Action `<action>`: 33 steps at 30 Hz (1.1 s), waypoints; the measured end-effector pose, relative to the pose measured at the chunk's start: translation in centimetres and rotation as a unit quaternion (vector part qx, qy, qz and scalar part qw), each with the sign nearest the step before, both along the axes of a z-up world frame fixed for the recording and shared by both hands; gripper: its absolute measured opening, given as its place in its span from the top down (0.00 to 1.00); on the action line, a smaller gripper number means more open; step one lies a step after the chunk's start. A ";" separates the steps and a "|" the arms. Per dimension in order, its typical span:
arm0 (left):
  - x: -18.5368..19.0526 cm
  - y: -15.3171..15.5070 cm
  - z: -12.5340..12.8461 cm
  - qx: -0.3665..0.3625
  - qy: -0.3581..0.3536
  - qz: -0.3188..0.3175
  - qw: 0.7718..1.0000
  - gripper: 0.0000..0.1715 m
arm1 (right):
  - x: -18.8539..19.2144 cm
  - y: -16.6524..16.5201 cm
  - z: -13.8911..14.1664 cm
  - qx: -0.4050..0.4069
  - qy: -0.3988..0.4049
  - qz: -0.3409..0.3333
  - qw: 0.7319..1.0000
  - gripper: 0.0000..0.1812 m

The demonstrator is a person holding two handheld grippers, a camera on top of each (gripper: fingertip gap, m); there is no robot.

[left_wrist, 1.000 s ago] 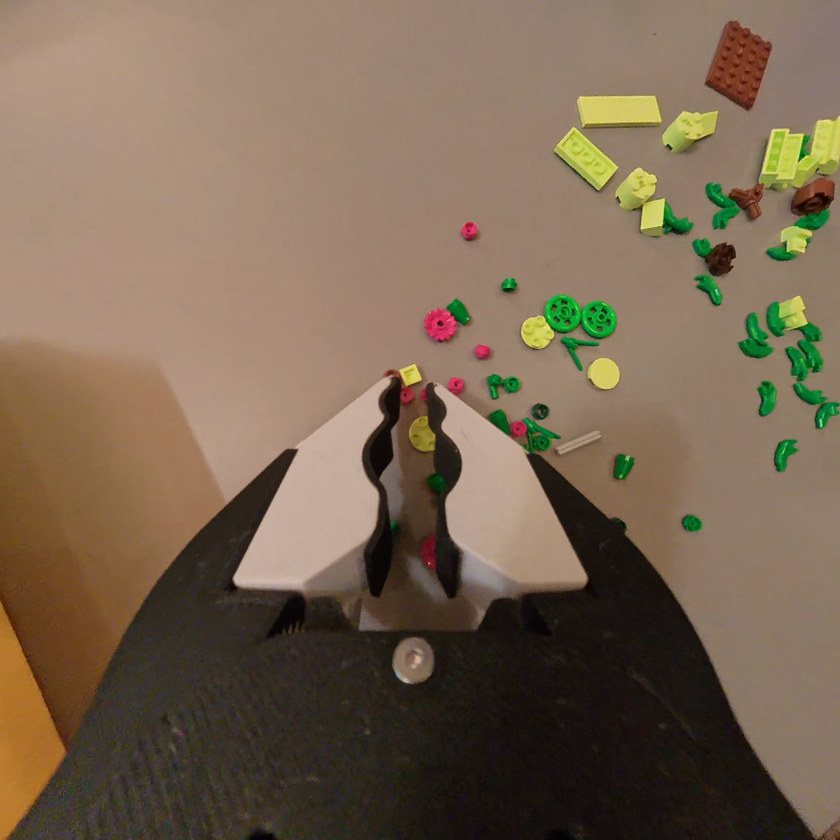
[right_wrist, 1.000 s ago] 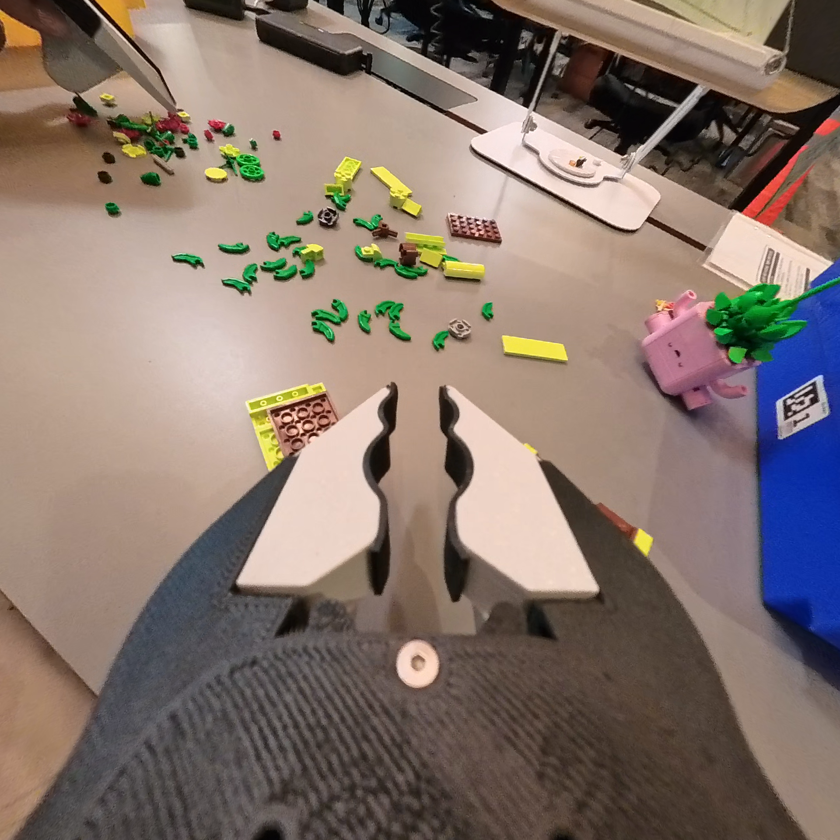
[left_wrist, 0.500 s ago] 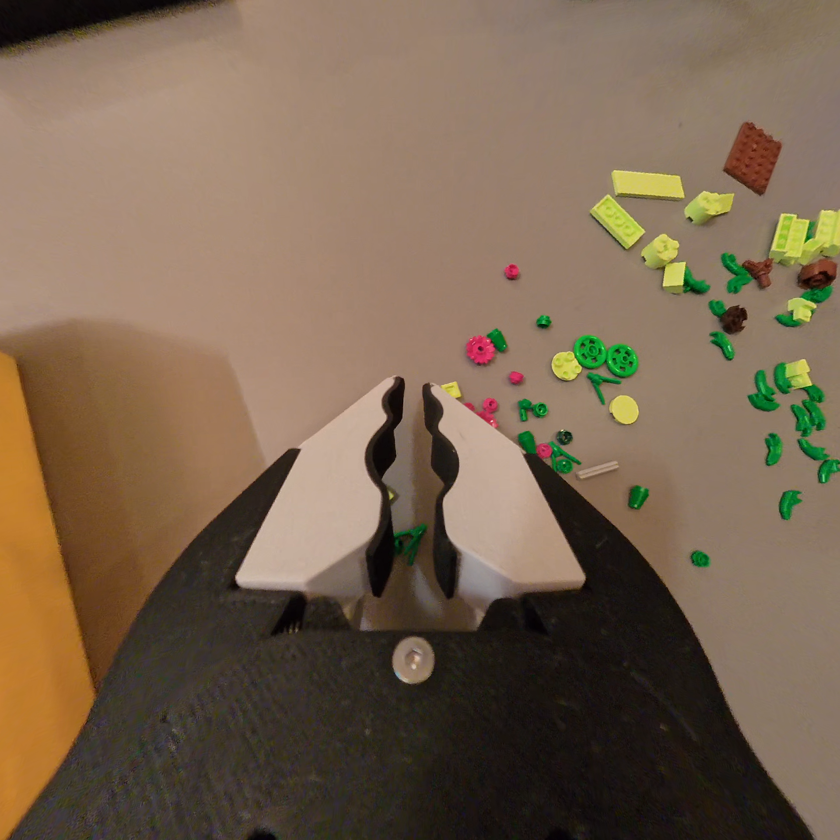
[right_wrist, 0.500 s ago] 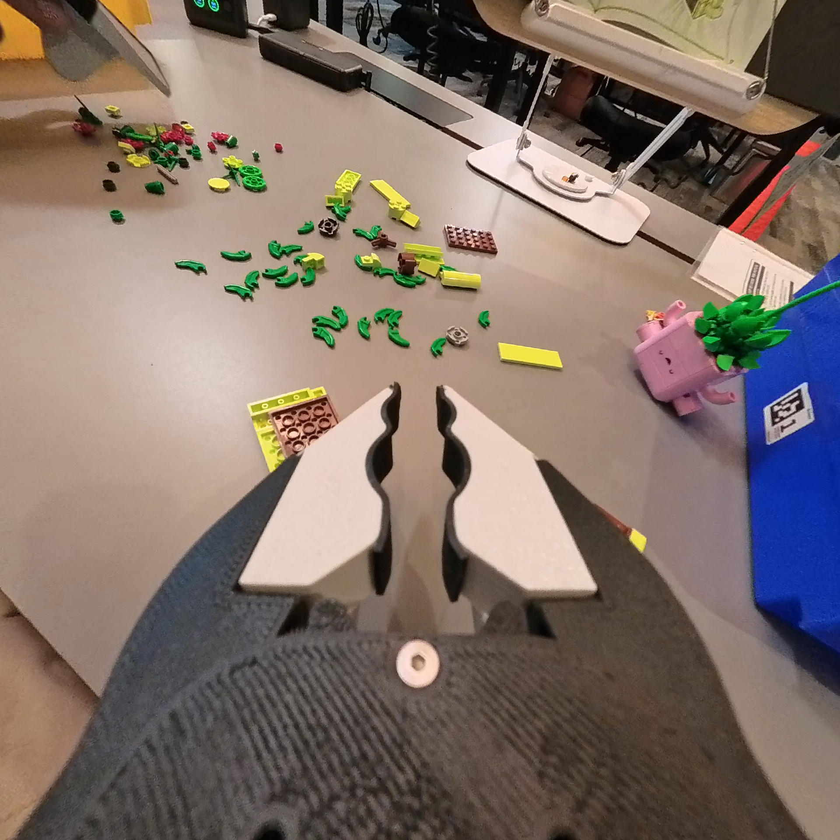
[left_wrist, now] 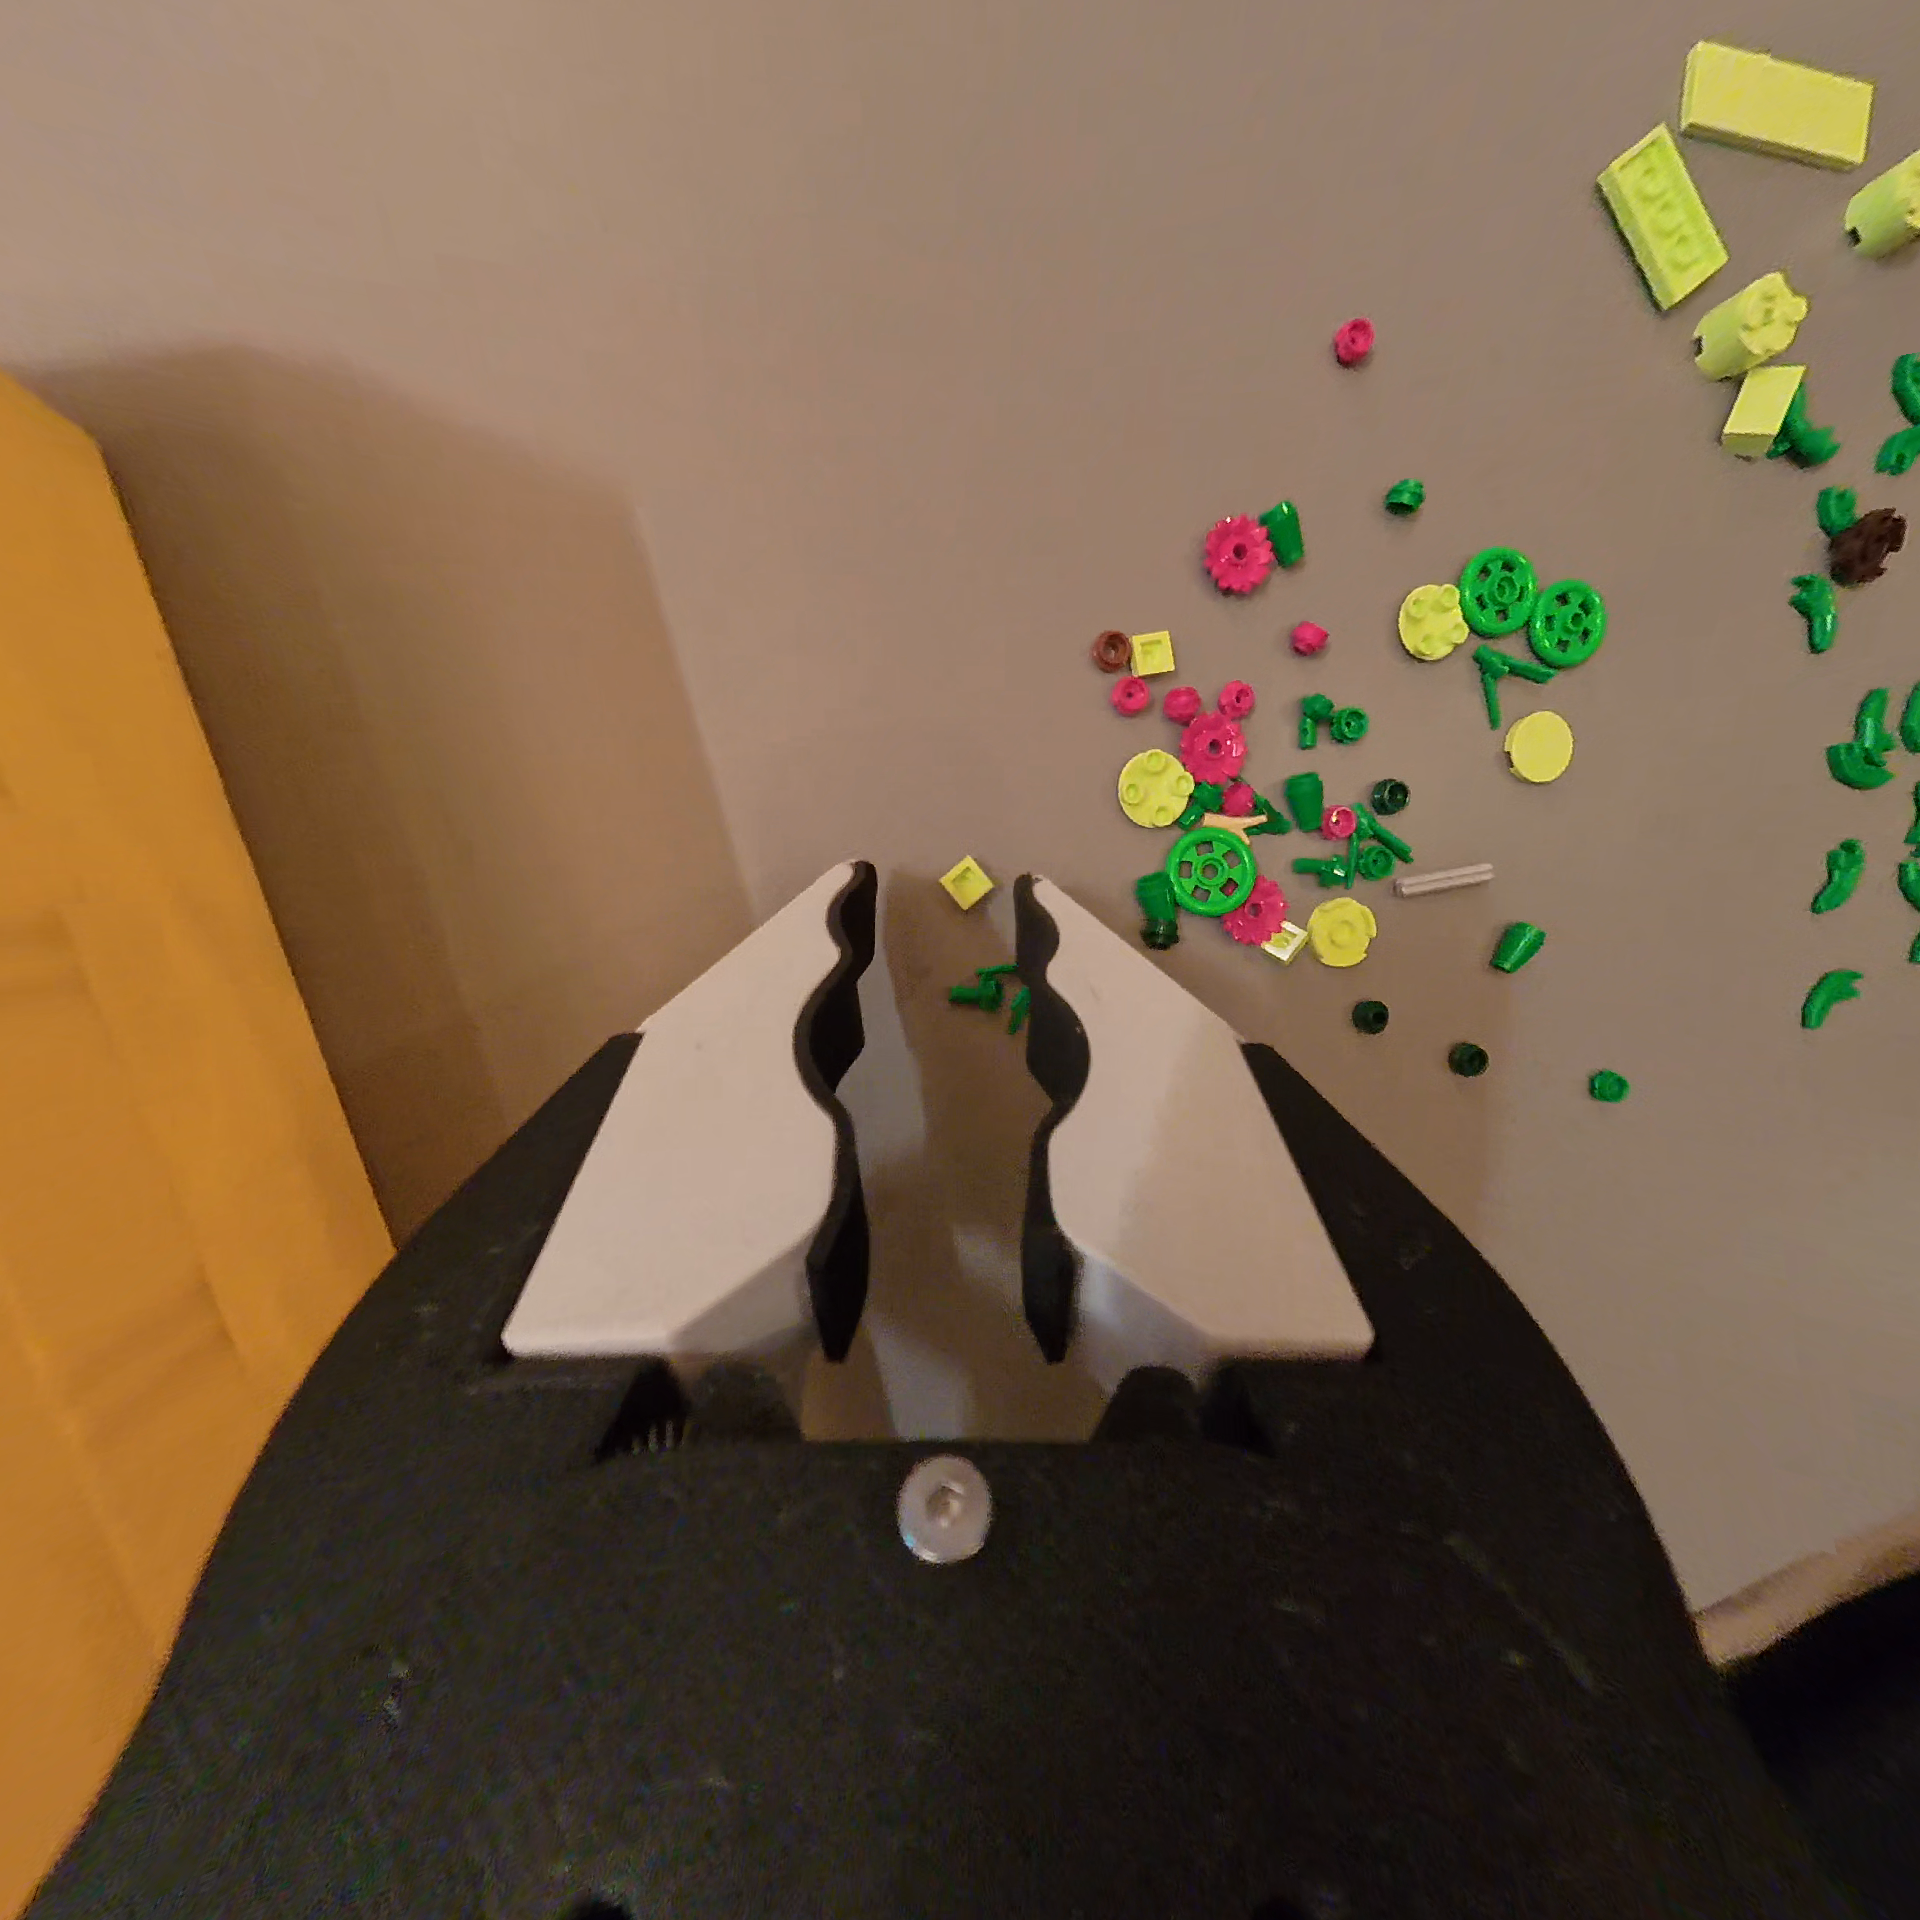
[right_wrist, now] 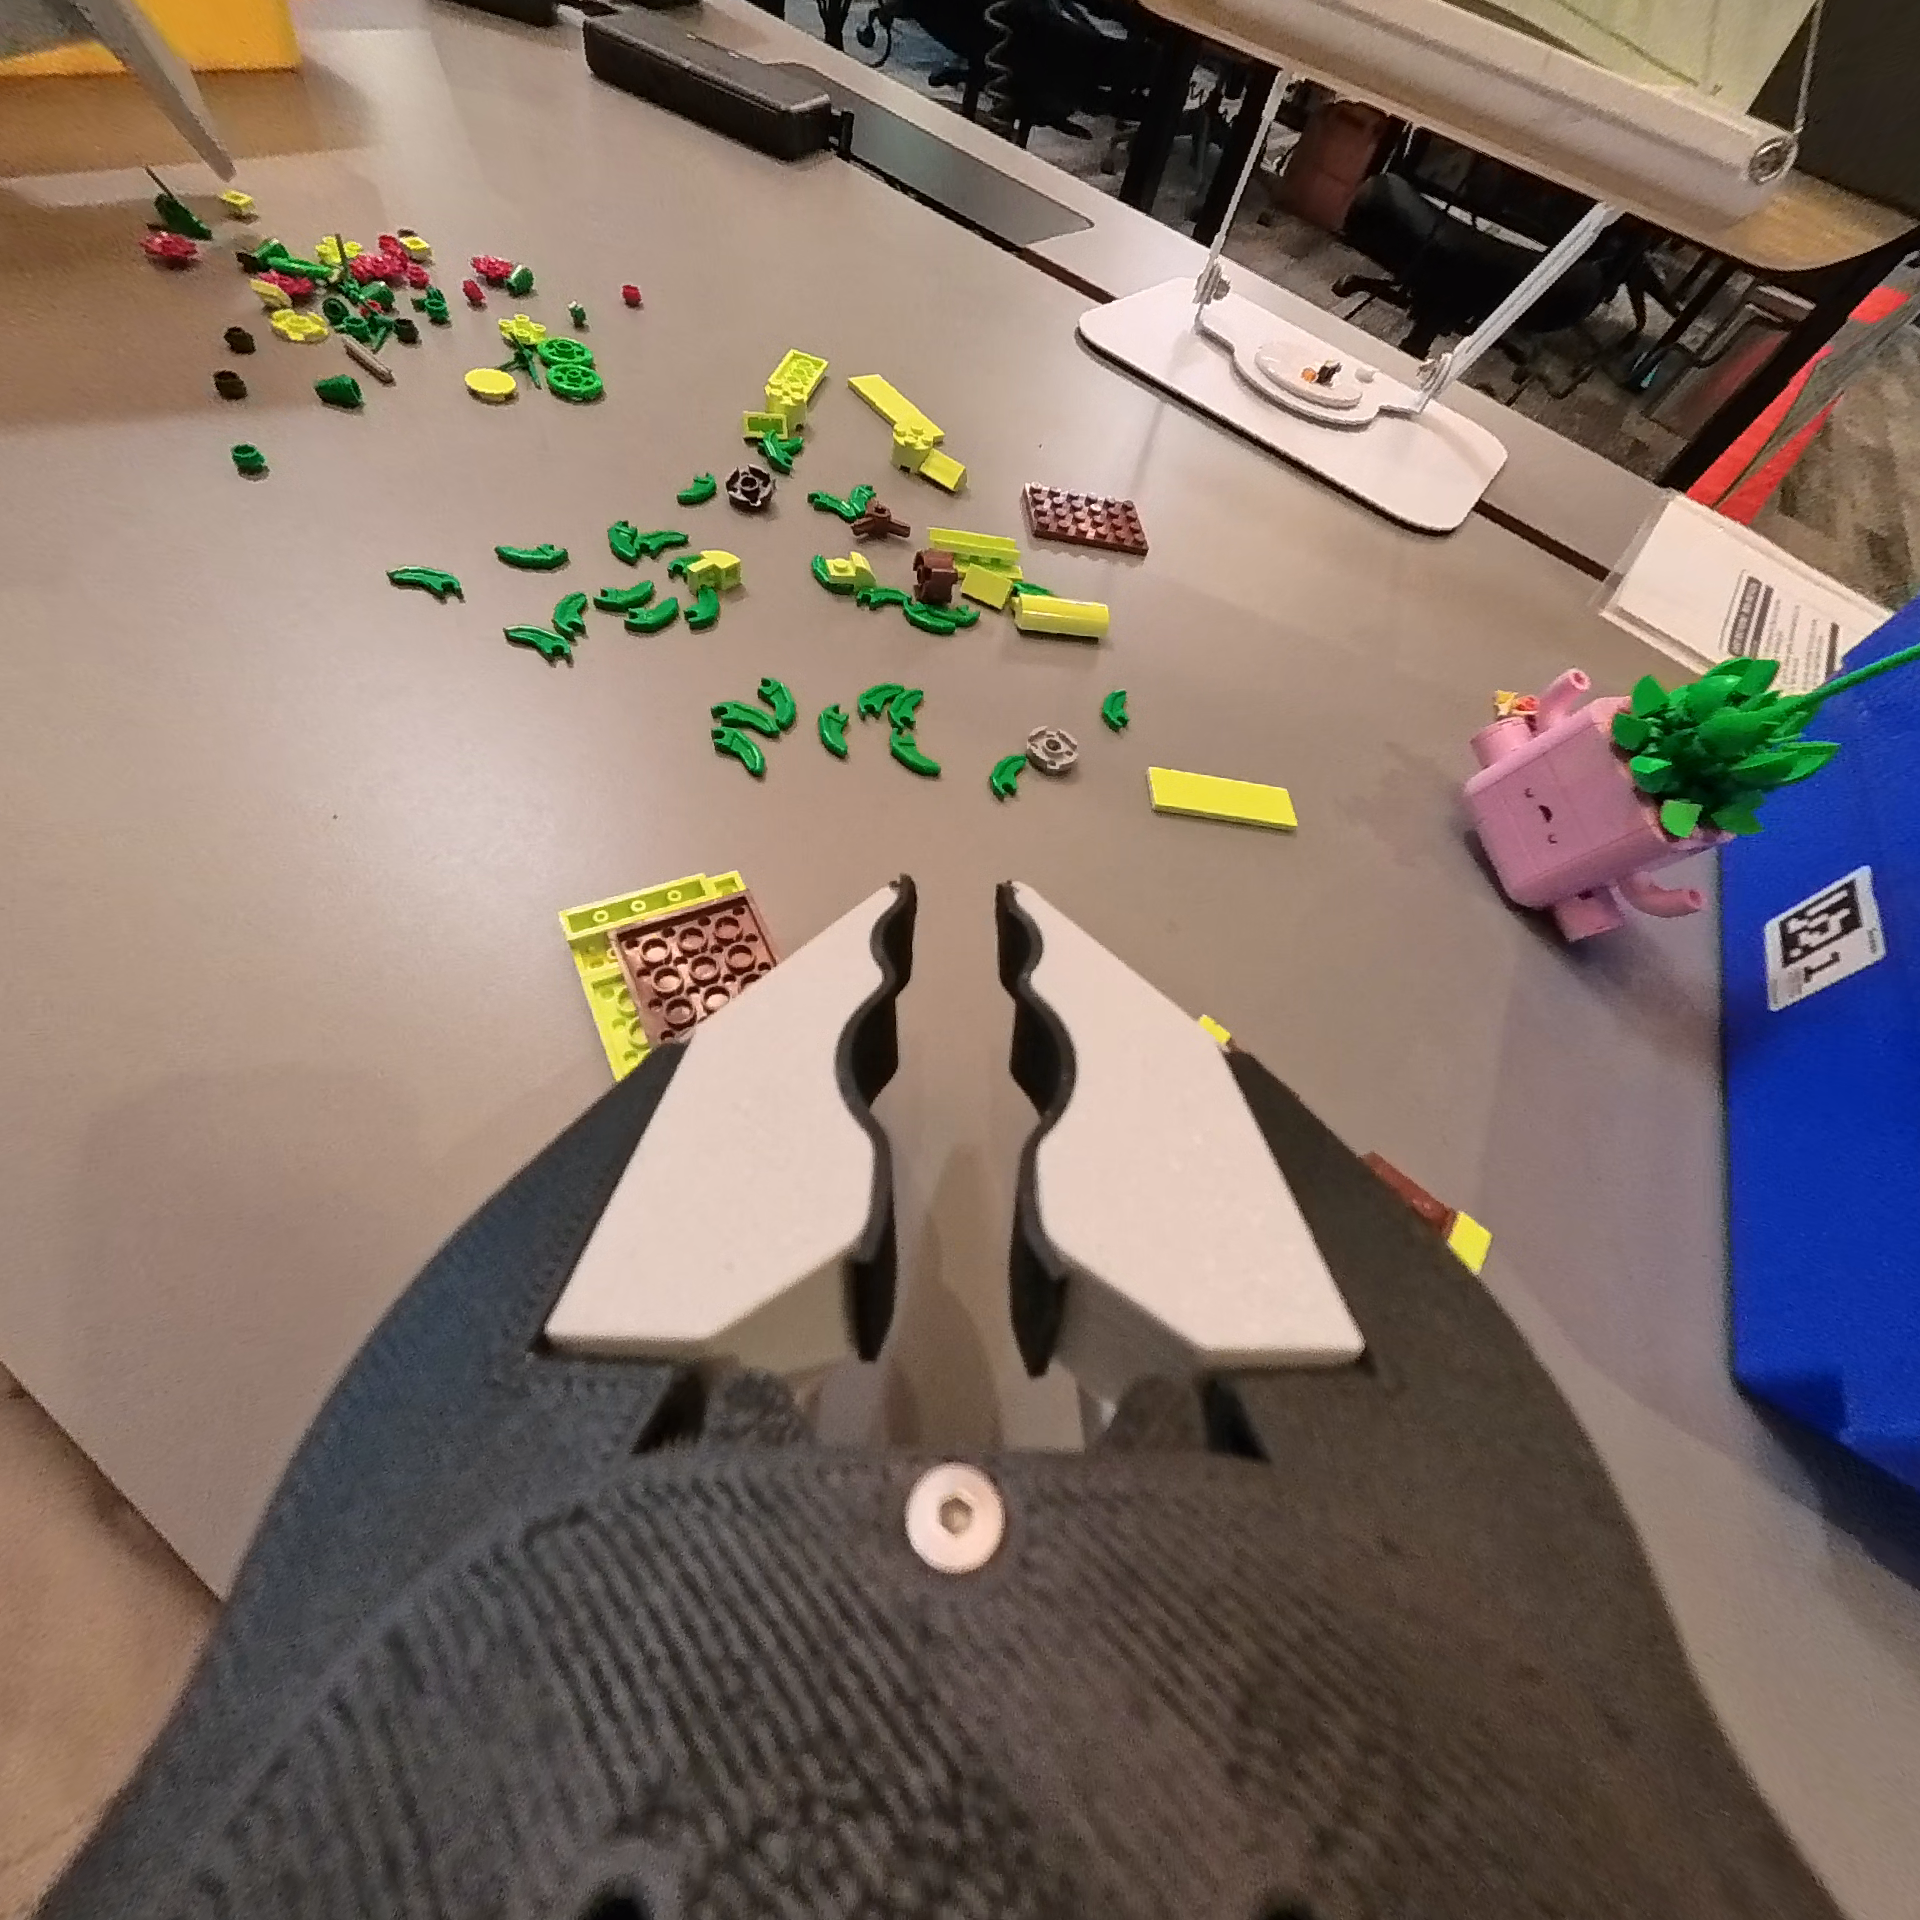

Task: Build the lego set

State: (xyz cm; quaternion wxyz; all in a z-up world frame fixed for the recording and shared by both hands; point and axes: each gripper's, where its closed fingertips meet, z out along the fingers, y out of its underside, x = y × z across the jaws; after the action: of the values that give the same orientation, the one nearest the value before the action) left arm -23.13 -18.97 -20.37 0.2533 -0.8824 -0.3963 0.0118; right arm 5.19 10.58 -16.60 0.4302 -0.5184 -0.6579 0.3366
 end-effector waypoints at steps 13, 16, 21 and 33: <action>0.5 1.3 0.5 -0.003 0.020 -0.037 0.999 1.00 | 0.0 0.0 0.1 0.001 0.003 0.000 1.000 0.92; 0.5 1.4 0.8 -0.010 0.033 -0.039 0.999 1.00 | 0.0 0.0 0.2 0.001 0.005 0.000 1.000 0.93; 0.5 1.3 -0.2 -0.012 0.018 -0.037 0.999 0.91 | 0.1 -0.1 0.3 0.003 0.010 0.002 1.000 0.93; 0.1 1.8 -0.8 -0.016 0.038 -0.051 0.998 1.00 | 0.1 -0.1 0.3 0.003 0.011 0.001 1.000 0.92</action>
State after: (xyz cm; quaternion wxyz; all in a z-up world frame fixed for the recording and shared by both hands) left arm -23.04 -17.13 -21.15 0.2540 -0.9044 -0.3406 0.0386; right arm 5.28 10.49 -16.28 0.4385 -0.5125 -0.6551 0.3404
